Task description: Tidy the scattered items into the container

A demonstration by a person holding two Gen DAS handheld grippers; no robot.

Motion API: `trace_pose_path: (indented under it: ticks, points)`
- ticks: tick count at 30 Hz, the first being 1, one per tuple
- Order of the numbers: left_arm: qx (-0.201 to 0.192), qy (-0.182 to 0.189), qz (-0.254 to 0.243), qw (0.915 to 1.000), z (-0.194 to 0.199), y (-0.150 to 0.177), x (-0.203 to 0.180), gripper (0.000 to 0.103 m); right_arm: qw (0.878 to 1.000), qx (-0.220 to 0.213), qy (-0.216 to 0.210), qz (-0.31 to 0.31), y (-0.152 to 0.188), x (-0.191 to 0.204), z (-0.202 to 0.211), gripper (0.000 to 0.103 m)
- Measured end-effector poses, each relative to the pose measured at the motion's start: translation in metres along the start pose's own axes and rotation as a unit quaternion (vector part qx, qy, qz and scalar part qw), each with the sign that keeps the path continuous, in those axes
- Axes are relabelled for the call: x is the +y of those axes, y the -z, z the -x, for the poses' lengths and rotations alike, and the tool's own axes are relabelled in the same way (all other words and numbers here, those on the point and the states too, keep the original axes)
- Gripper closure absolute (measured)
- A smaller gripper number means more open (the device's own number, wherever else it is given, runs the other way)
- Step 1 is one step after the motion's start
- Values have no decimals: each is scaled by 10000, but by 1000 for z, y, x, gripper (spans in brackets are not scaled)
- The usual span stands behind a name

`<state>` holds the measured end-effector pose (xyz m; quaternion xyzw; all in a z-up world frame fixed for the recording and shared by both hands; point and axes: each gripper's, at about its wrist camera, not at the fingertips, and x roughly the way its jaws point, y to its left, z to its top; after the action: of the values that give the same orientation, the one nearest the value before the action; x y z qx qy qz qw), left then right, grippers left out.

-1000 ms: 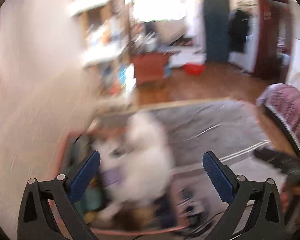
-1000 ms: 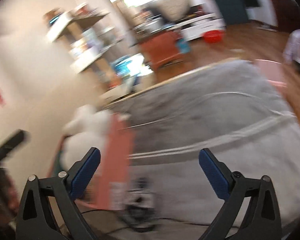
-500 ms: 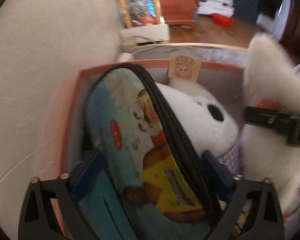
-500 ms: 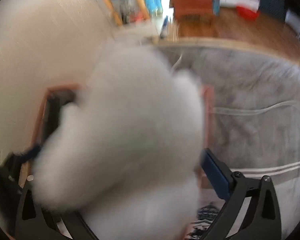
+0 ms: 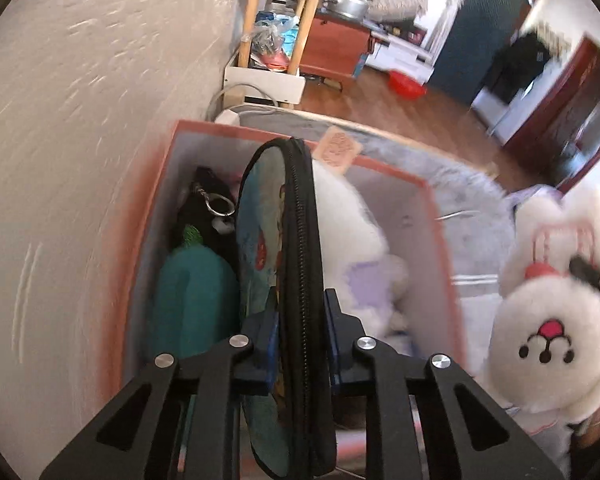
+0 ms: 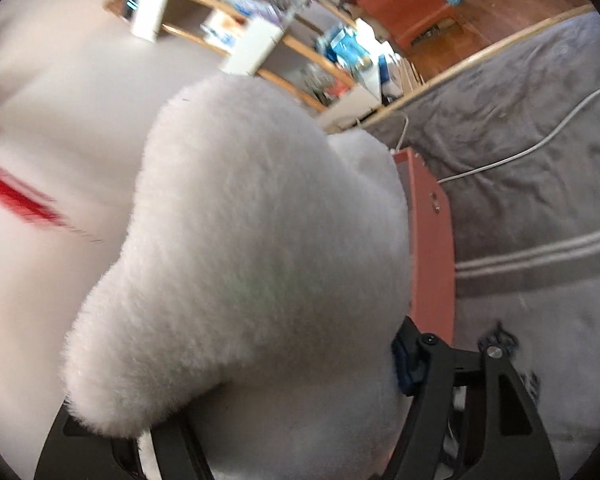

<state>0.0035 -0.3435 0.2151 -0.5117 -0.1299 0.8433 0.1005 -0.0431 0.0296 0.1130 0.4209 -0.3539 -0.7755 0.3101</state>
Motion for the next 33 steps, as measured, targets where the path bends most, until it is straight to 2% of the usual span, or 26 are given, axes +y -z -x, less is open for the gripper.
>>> trace_pose_path:
  ticks: [3, 6, 8, 10, 11, 12, 14, 15, 16, 17, 19, 22, 25, 29, 33]
  points:
    - [-157, 679, 221, 9973, 29, 7, -25, 88, 9995, -296, -26, 73, 13, 4, 59, 36]
    - [-244, 1477, 213, 9885, 62, 11, -70, 88, 9981, -594, 51, 128, 23, 2, 113, 36]
    - [-236, 1800, -43, 9834, 75, 10, -114, 88, 9961, -783, 321, 240, 26, 3, 142, 35]
    - [-203, 1992, -340, 9792, 79, 10, -166, 87, 9920, -932, 756, 395, 24, 6, 164, 35]
    - [-191, 2036, -311, 9784, 78, 9, -185, 85, 9886, -1021, 1034, 407, 20, 6, 172, 31]
    - [-165, 1991, -235, 9796, 72, 7, -204, 83, 9843, -1106, 1330, 358, 13, 3, 176, 23]
    - [-92, 1578, -253, 9871, 58, 3, -235, 77, 9697, -1206, 2115, 213, -1, -7, 176, 6]
    - [-81, 1281, -341, 9911, 50, 2, -248, 73, 9619, -1267, 2417, 173, -4, -10, 177, 1]
    - [-110, 951, -451, 9944, 43, 1, -258, 66, 9558, -1315, 2628, 115, -5, -12, 179, 1]
    - [-176, 701, -548, 9959, 36, 2, -263, 61, 9557, -1339, 2619, 90, -5, -13, 181, 1]
    - [-329, 284, -672, 9968, 27, 3, -261, 37, 9609, -1355, 2408, 149, 0, -10, 191, 1]
    - [-509, -330, -555, 9966, 24, 9, -228, 18, 9606, -1230, 2477, 284, 13, -14, 192, 1]
    - [-386, -739, -111, 9965, 9, 1, -174, 17, 9696, -939, 2247, 230, 28, -23, 186, 1]
    - [54, -855, 743, 9935, -27, -3, -94, 17, 9803, -462, 1884, 366, 40, -20, 143, 1]
    - [495, -1069, 1019, 9878, -82, -8, -52, 17, 9846, 22, 1648, 585, 55, -17, 90, 1]
